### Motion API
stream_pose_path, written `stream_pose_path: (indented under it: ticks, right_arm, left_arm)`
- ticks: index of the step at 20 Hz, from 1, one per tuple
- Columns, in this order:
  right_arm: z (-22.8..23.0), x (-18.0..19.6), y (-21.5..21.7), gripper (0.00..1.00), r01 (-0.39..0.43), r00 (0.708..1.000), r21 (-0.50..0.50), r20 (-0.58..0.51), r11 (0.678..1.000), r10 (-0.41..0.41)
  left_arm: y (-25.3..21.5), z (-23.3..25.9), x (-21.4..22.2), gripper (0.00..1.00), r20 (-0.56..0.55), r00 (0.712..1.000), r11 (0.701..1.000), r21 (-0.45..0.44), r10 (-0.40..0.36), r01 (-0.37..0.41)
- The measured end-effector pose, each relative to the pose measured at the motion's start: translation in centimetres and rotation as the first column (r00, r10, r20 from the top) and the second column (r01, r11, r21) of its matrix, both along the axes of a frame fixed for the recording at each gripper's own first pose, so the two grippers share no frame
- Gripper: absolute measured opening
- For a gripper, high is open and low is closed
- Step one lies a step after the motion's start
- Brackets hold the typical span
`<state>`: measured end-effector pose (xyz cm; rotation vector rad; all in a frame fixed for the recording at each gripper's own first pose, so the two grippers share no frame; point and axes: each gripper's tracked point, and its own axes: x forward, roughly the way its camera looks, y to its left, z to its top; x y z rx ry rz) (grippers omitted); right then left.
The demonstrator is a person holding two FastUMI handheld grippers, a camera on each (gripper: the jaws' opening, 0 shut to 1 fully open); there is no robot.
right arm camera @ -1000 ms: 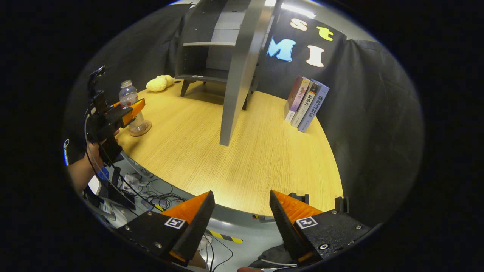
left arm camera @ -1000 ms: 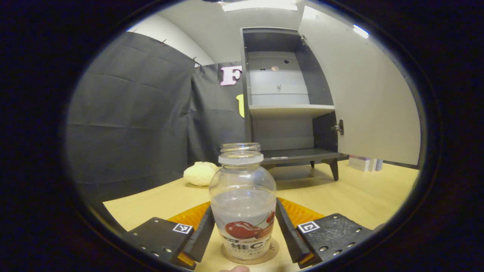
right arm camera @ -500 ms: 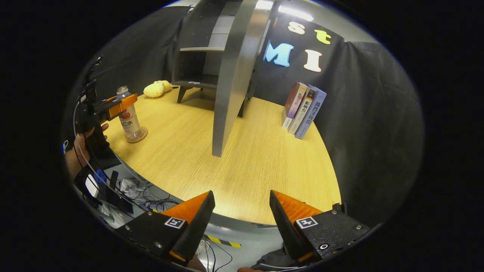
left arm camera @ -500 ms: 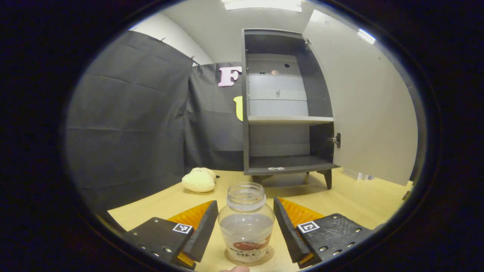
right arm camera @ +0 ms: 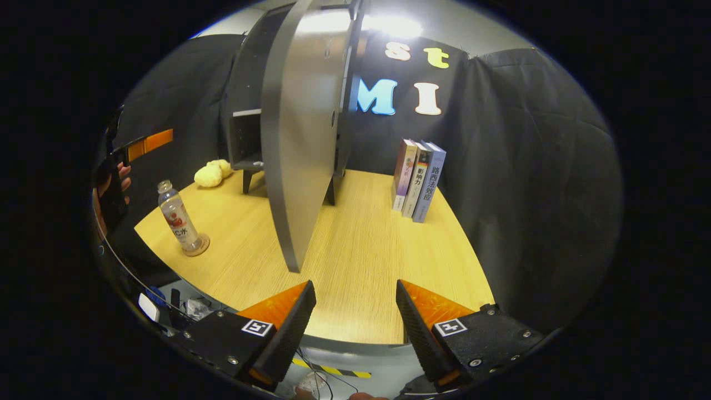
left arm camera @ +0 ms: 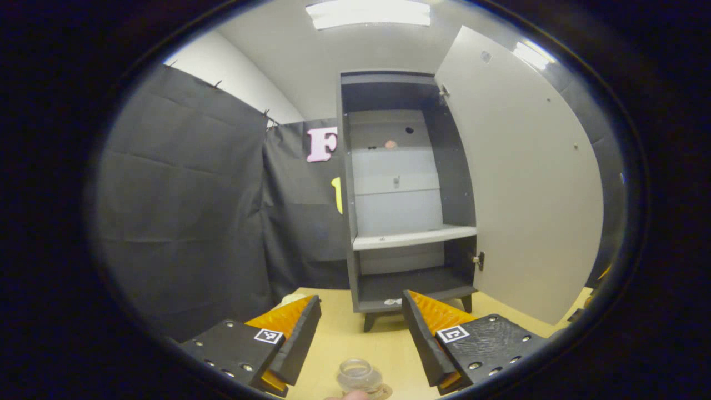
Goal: Open the cabinet door with the right hand, grasp the bottle in the cabinet with the left hand and place it on the coaster, then close the cabinet door with the right hand.
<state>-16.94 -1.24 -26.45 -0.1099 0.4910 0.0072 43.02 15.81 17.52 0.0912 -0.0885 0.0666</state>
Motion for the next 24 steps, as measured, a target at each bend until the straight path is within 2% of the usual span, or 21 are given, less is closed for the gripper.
stream_pose_path:
  ticks: [3, 5, 9, 11, 12, 14, 16, 18, 20, 24]
  right_arm:
    - [2.5, 1.2, -1.7, 0.90, 0.038, 0.998, 0.022, 0.058, 0.999, -0.039]
    - [5.5, 2.1, -2.9, 0.90, 0.058, 0.991, 0.014, 0.120, 0.998, -0.060]
    - [13.4, 4.3, -4.5, 0.90, 0.075, 0.961, 0.022, 0.266, 0.997, -0.078]
    - [17.9, 5.2, -4.6, 0.92, 0.065, 0.936, 0.064, 0.341, 0.996, -0.083]
    - [20.3, 5.5, -4.6, 0.93, 0.059, 0.921, 0.088, 0.378, 0.994, -0.089]
    - [24.7, 5.7, -4.1, 0.94, 0.036, 0.887, 0.137, 0.453, 0.990, -0.095]
    - [27.6, 5.9, -3.3, 0.92, 0.002, 0.861, 0.162, 0.501, 0.987, -0.084]
    - [28.7, 6.2, -2.2, 0.93, -0.035, 0.848, 0.157, 0.528, 0.987, -0.054]
    - [28.3, 6.6, -1.1, 0.93, -0.053, 0.852, 0.135, 0.522, 0.989, -0.025]
    - [28.0, 6.5, 0.0, 0.92, -0.064, 0.851, 0.141, 0.525, 0.988, -0.020]
  left_arm:
    - [-1.9, 5.6, -0.1, 0.90, 0.041, 0.999, 0.999, 0.044, -0.024, 0.022]
    - [-3.7, 8.3, -0.6, 0.90, 0.052, 0.998, 0.997, 0.059, -0.045, 0.042]
    - [-6.4, 10.2, -1.7, 0.90, 0.027, 0.998, 0.997, 0.056, -0.050, 0.048]
    - [-6.6, 10.0, -1.9, 0.90, 0.000, 1.000, 1.000, 0.019, -0.005, 0.005]
    - [-6.8, 9.6, -2.1, 0.84, -0.016, 1.000, 1.000, -0.005, 0.000, 0.000]
    - [-8.2, 9.1, -2.3, 0.84, -0.039, 0.998, 0.997, -0.058, -0.048, 0.046]
    - [-7.9, 9.2, -3.2, 0.84, -0.054, 0.998, 0.996, -0.086, -0.020, 0.015]
    - [-7.5, 8.5, -3.2, 0.84, -0.085, 0.996, 0.995, -0.105, -0.004, -0.005]
    - [-6.7, 8.6, -3.4, 0.84, -0.092, 0.995, 0.994, -0.102, 0.029, -0.038]
    - [-5.1, 9.2, -3.3, 0.84, -0.064, 0.997, 0.995, -0.090, 0.033, -0.038]
